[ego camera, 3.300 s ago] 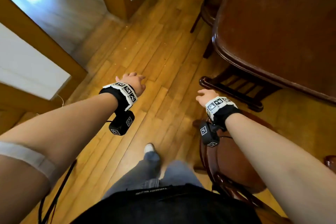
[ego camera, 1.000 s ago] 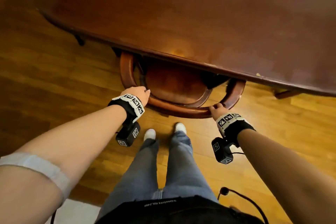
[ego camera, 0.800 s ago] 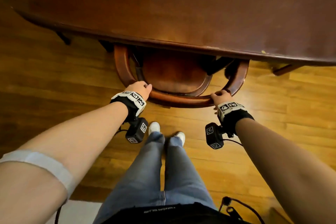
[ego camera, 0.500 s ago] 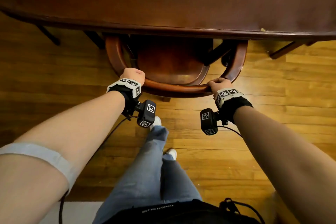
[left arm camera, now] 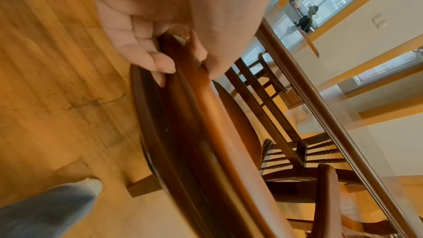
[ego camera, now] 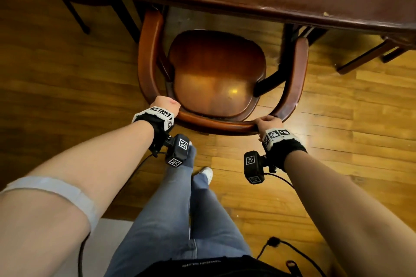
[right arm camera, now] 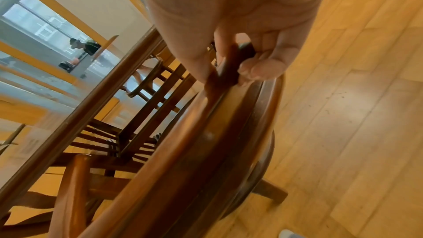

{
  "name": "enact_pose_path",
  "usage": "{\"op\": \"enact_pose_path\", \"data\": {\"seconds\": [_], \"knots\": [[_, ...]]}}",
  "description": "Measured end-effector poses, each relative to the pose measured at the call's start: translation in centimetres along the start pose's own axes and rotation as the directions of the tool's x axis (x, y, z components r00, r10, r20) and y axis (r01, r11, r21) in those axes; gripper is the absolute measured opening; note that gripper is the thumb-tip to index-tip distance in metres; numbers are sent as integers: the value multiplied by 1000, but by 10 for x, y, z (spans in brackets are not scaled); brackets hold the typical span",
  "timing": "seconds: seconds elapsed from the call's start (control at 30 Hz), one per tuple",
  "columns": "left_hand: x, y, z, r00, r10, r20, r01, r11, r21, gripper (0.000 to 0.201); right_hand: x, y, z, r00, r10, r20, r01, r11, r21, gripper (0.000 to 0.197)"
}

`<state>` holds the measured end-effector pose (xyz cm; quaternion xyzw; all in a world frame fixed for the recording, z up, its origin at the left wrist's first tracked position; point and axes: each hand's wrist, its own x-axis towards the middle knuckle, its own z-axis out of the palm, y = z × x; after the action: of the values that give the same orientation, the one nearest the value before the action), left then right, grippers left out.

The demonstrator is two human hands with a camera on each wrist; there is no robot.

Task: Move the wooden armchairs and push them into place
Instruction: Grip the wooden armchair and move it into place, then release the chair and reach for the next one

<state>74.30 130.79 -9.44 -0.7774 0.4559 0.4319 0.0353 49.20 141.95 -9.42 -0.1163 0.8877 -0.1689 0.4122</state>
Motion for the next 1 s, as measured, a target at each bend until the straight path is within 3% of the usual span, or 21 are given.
{"op": "enact_pose_path", "data": {"seconds": [0.1, 0.33, 0.53, 0.63, 0.73, 0.9, 1.0], "knots": [[-21, -26, 5, 1000, -9, 26, 9, 1000, -9, 27, -17, 29, 1, 1000, 18, 14, -18, 1000, 3, 13], [-51, -72, 12, 999, -16, 43, 14, 999, 39, 28, -50, 75, 8, 998, 53, 41, -53, 998, -18, 3], [-63, -86, 5, 993, 21, 115, -36, 991, 128, 31, -63, 86, 6, 994, 32, 104, -20, 993, -121, 27], [-62, -82, -14, 982, 94, 162, -136, 953, 270, 34, -73, 62, -10, 994, 13, 111, 27, 937, -349, 32], [-58, -77, -48, 972, 193, 133, -231, 883, 409, 36, -84, 22, -5, 987, -94, 132, 146, 871, -469, 35], [-29, -97, -127, 961, 275, 23, -260, 874, 409, 39, -112, -70, 62, 935, -234, 267, 349, 747, -566, 42], [-1, -122, -191, 956, 292, -30, -255, 877, 406, 42, -141, -134, 125, 870, -297, 393, 488, 627, -607, 43]]}}
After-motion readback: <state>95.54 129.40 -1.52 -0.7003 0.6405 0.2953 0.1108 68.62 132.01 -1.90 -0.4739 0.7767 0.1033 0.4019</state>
